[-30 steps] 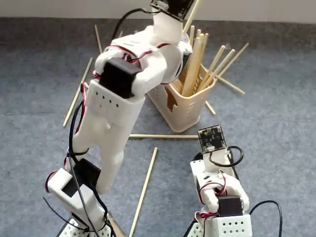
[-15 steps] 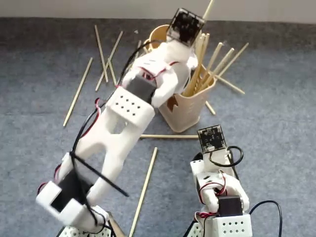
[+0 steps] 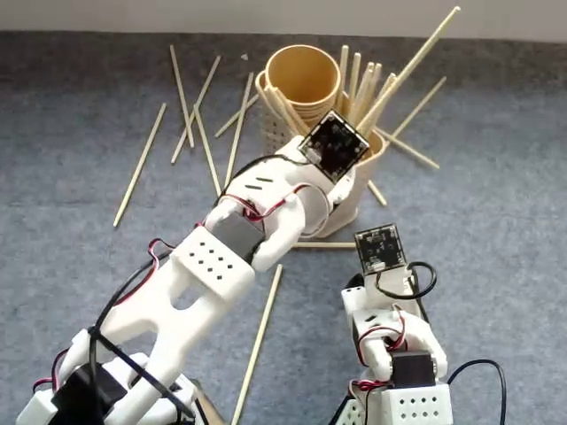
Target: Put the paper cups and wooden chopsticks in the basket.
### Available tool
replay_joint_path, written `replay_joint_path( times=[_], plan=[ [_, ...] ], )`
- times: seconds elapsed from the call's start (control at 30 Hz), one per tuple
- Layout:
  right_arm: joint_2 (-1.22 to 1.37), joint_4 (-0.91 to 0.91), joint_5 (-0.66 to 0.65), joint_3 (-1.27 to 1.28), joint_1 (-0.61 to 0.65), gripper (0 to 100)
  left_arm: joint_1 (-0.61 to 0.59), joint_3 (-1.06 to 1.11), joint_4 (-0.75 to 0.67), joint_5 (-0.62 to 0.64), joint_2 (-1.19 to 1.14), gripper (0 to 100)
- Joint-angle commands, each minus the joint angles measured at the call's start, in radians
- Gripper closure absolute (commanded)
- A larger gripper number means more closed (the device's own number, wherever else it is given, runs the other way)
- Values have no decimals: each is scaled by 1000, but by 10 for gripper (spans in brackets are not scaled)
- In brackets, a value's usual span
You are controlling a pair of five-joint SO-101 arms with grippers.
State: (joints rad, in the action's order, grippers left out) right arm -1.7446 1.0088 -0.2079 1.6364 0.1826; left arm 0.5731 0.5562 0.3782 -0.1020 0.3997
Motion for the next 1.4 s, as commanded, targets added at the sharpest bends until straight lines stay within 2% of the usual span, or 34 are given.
replay_joint_path(
  times=[0.0, 0.2, 0.37, 0.5, 0.63, 0.8, 0.87, 0.9, 0.97, 1.0, 1.03, 1.13, 1.27, 1.37],
  plan=[
    [-12, -13, 2, -4, 5, 724, -18, -2, -18, -5, 42, 912],
    [-12, -13, 2, -4, 5, 724, -38, -8, -18, -3, 42, 790],
    [-12, -13, 2, -2, 5, 724, -76, -94, -14, -5, 42, 787],
    [-12, -13, 2, -2, 5, 724, -177, -180, 2, -5, 51, 835],
    [-12, -18, 2, 12, 7, 724, -343, -260, 129, -5, 84, 862],
    [-12, -35, 2, 19, 7, 724, -611, -211, 334, -5, 216, 875],
    [-12, -54, -3, 16, -39, 724, -700, -213, 428, -3, 300, 885],
    [-12, -62, -6, 16, -77, 724, -731, -205, 488, 0, 348, 895],
    [-12, -76, -3, 13, -110, 724, -740, -119, 704, 86, 433, 918],
    [-12, -76, -3, 15, -114, 724, -722, -61, 770, 135, 476, 925],
    [-12, -77, -3, 16, -116, 724, -694, -8, 778, 153, 516, 928],
    [-12, -73, -3, 19, -77, 724, -691, 77, 760, 66, 628, 927],
    [-12, -76, -5, 31, -54, 724, -812, 156, 764, -89, 785, 928],
    [-12, -77, -8, 35, -50, 724, -908, 274, 756, -152, 898, 928]
  ],
)
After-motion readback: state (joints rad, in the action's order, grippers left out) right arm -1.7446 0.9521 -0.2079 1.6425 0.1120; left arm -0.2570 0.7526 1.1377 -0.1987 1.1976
